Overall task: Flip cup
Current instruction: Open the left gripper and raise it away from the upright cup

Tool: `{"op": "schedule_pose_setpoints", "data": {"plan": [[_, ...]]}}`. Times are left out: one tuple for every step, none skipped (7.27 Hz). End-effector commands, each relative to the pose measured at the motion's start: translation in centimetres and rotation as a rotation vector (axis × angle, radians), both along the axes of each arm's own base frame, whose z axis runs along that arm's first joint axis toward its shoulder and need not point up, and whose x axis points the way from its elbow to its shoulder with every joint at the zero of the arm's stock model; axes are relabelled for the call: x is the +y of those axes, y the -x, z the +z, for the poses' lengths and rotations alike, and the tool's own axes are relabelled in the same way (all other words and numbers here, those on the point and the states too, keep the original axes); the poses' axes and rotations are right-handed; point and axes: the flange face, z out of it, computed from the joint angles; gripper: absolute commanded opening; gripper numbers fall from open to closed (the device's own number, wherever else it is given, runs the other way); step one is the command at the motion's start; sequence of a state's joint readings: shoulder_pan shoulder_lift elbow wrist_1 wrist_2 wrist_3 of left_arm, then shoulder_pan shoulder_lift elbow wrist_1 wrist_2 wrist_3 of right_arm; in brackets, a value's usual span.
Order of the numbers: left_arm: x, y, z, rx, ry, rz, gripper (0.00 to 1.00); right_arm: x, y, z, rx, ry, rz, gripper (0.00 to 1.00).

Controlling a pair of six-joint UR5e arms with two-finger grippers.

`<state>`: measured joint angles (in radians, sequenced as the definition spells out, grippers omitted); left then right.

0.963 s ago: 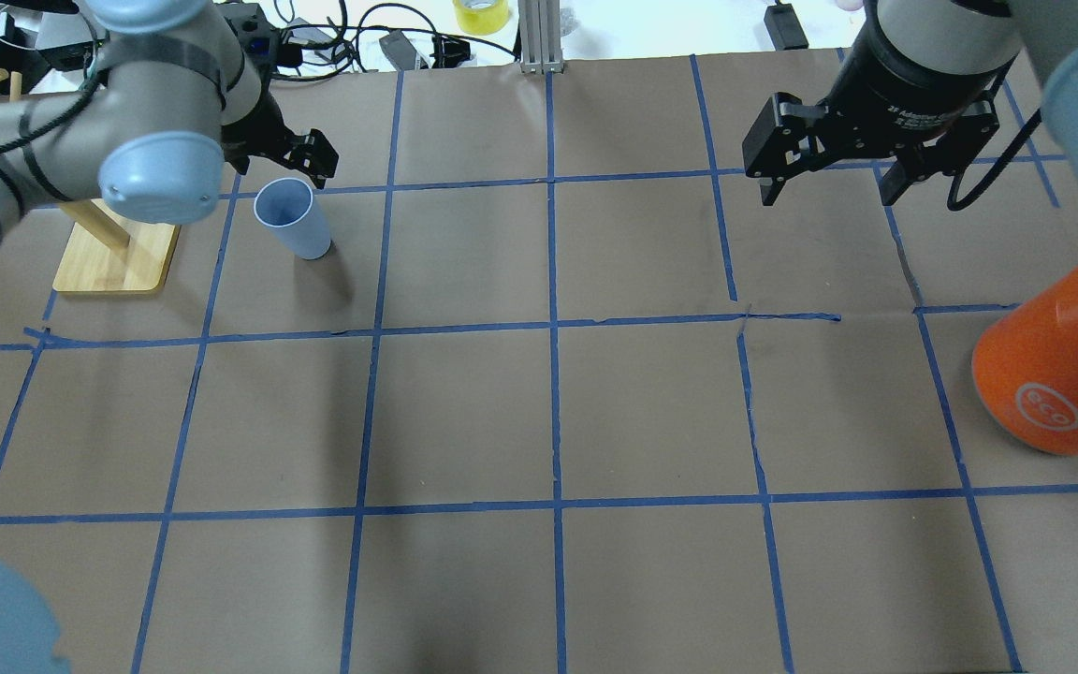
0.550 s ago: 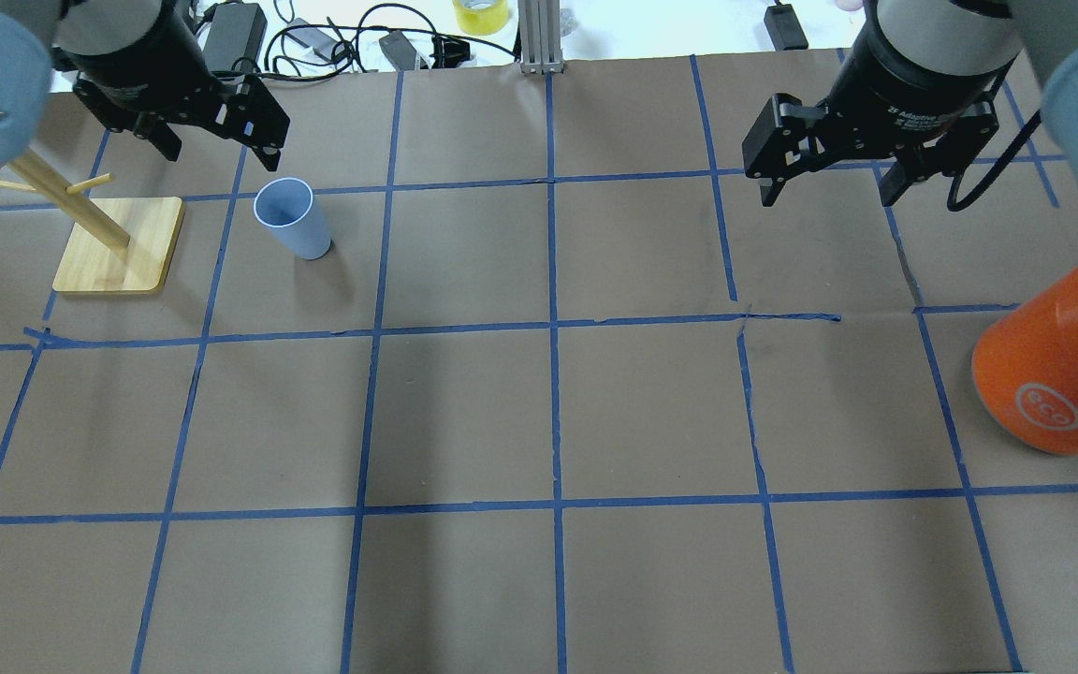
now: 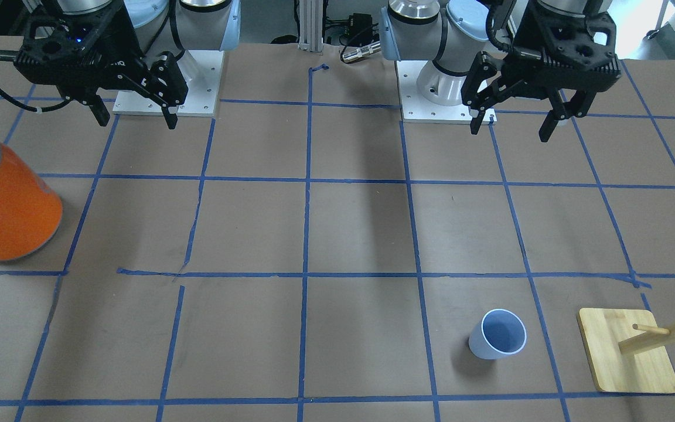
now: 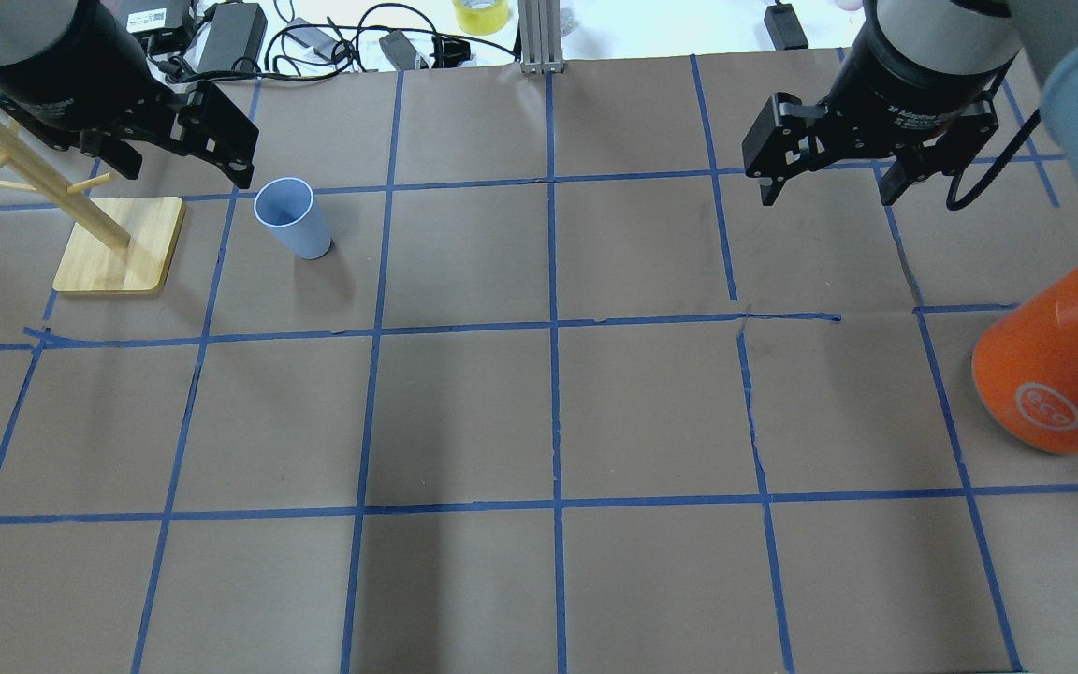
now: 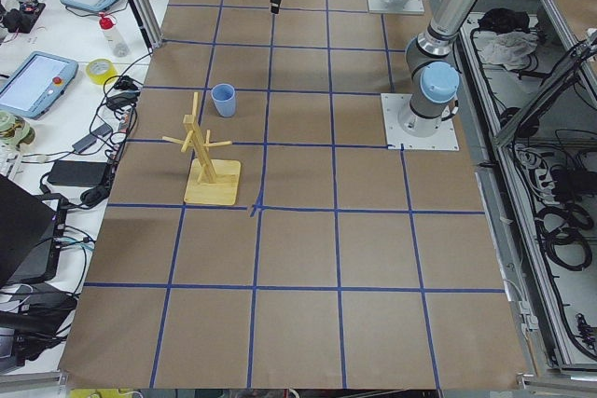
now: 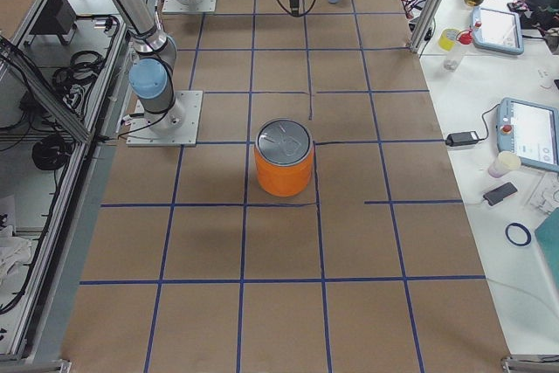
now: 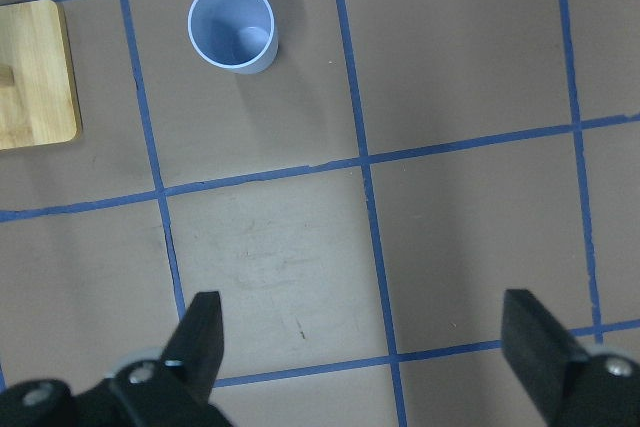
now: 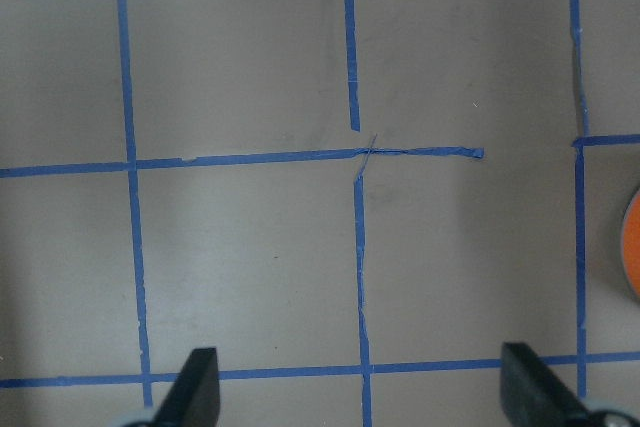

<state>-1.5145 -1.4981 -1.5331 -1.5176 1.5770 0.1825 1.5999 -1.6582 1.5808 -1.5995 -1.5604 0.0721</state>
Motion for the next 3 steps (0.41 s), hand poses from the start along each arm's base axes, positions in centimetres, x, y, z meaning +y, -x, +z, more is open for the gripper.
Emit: {"op": "schedule_pose_setpoints", "data": {"plan": [[-0.64,-0.2,-0.78,-0.001,-0.015,0.03,1.0,0.01,0.01,-0.05,0.001,-0.002,0.0,1.0],[-0.44,-0.4,-1.0,-0.043,-0.031,0.038,1.0,0.01,0.01,-0.05,0.001,-0.002,0.001,1.0],[-0.13,-0.51,-0.68,-0.056,-0.022,0.085,1.0,0.01,0.0,-0.05,0.0,-0.002,0.002,1.0]]}}
